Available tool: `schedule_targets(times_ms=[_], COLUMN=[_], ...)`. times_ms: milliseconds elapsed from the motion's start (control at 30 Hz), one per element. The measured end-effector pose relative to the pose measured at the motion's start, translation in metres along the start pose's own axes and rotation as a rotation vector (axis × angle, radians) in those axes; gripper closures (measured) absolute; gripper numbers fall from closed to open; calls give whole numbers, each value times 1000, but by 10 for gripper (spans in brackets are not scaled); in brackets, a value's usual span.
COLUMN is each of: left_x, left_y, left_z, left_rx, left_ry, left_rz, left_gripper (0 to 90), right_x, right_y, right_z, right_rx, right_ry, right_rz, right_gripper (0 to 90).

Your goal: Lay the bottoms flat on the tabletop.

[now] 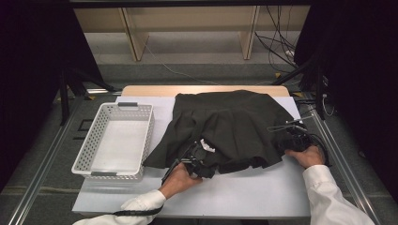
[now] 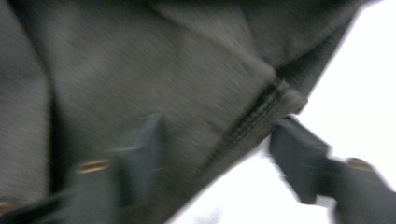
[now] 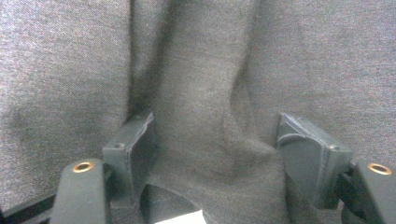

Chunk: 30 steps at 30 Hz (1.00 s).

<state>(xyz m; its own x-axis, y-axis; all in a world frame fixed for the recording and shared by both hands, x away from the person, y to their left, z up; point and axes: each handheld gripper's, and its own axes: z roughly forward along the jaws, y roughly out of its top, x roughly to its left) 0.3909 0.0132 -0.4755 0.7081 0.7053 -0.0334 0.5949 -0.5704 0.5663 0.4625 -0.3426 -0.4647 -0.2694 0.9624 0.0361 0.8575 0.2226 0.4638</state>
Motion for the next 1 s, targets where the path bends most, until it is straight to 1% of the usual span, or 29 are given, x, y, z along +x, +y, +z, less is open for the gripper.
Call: schedule_targets(times_ms=[67,100,133,167,200,233,267,300,333,400,433,467,533,600,667,733,867,900,967,1000], left_x=[3,4,4,1,-1,-2,-2,-2,-1,0,0,0,-2,-3,-5,-6,-10,-10,-11,-10], left_y=[0,0,0,-1,-1,-2,-2,-3,-4,-7,-8,-10,-14,-17,-20,-23,-34,-36,-40,-40], left_z=[0,-1,-2,-2,-3,-3,-4,-5,-7,-13,-15,-18,-23,-28,-34,-39,-55,-58,-62,-62], left_rx=[-21,-21,-28,-32,-38,-45,-51,-54,-56,-66,-67,-70,-84,-84,-92,-97,-112,-108,-109,-113], left_ry=[-10,-40,-46,-42,-31,-26,-29,-32,-40,-59,-64,-65,-66,-67,-75,-77,-86,-90,-80,-72], left_rz=[7,-6,-8,6,27,39,41,45,46,47,54,53,56,75,78,84,92,100,109,101], left_gripper=[602,690,771,849,864,871,874,876,876,878,878,879,879,880,880,880,880,879,878,874], right_x=[0,0,0,0,0,-1,-2,-3,-3,-2,-1,0,3,9,15,20,29,32,36,38], right_y=[0,0,0,0,1,0,0,0,-1,-1,-1,-1,-4,-9,-17,-25,-41,-45,-52,-56], right_z=[0,0,0,0,-1,-2,-3,-4,-4,-5,-6,-7,-12,-22,-33,-43,-59,-62,-69,-71], right_rx=[0,-1,0,-1,-3,-8,-15,-18,-17,-15,-13,-11,3,5,4,2,3,5,4,-2], right_ry=[0,-1,-2,-4,-6,-3,27,43,38,57,49,52,68,77,80,99,122,125,126,117], right_rz=[-2,-2,1,4,1,2,16,24,19,11,5,3,10,-11,-20,-17,-33,-35,-44,-48], right_gripper=[306,309,321,340,379,474,556,602,655,777,820,851,865,867,869,869,868,868,866,863])
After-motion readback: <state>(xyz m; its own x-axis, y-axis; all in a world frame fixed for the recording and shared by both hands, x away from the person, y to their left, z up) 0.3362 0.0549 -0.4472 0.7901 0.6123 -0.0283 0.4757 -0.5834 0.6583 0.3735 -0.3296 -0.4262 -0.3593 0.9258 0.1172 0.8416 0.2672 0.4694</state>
